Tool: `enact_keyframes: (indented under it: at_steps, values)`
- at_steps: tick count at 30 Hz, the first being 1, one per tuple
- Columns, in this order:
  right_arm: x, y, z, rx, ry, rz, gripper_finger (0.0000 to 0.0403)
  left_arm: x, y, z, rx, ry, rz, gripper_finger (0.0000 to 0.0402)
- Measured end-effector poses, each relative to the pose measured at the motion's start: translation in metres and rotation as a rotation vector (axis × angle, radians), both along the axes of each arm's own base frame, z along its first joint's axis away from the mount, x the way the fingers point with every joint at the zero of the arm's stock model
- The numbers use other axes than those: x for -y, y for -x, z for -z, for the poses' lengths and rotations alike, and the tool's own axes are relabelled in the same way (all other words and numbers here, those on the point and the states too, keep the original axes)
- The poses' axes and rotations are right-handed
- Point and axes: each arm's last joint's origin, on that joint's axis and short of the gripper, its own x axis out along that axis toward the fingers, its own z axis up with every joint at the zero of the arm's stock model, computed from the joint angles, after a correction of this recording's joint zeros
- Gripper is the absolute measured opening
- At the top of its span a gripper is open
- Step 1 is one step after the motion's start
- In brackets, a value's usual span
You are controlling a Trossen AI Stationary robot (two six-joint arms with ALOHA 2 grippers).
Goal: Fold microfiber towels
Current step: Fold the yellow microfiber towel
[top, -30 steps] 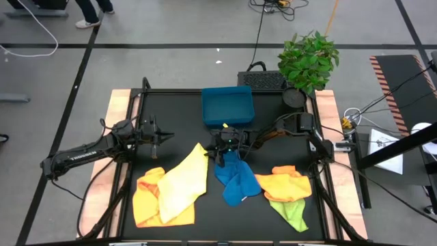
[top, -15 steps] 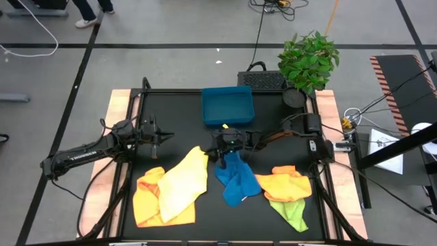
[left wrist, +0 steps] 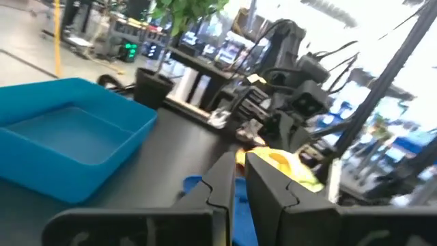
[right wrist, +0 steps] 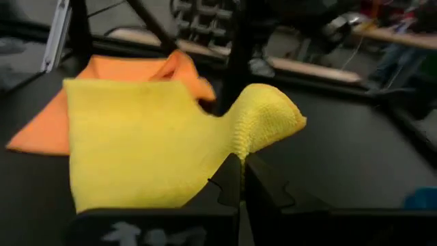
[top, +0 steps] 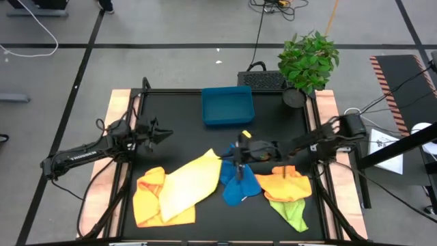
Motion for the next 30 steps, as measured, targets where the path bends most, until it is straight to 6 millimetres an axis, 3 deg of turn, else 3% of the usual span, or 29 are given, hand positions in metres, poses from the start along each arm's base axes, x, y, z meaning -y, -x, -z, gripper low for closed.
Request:
enact_keyframes:
  at_steps: [6, 10, 20, 25, 30]
  values:
    - [-0.017, 0.036, -0.001, 0.039, -0.003, 0.032, 0.0001, 0.004, -0.002, 0.0, 0.005, 0.12, 0.049, 0.0037]
    - [-0.025, 0.052, 0.001, 0.05, -0.008, 0.071, 0.0, 0.016, -0.007, 0.004, -0.04, 0.149, 0.174, 0.0037]
    - [-0.037, 0.063, 0.005, 0.043, -0.051, 0.05, 0.0, 0.069, -0.024, 0.001, -0.014, 0.039, 0.34, 0.0037]
    - [-0.038, 0.063, 0.005, 0.047, -0.053, 0.069, 0.0, 0.103, -0.037, -0.026, -0.039, -0.081, 0.394, 0.0037]
    - [-0.037, 0.063, 0.004, 0.062, -0.045, 0.118, 0.0, 0.142, -0.063, -0.07, -0.243, -0.212, 0.386, 0.0037]
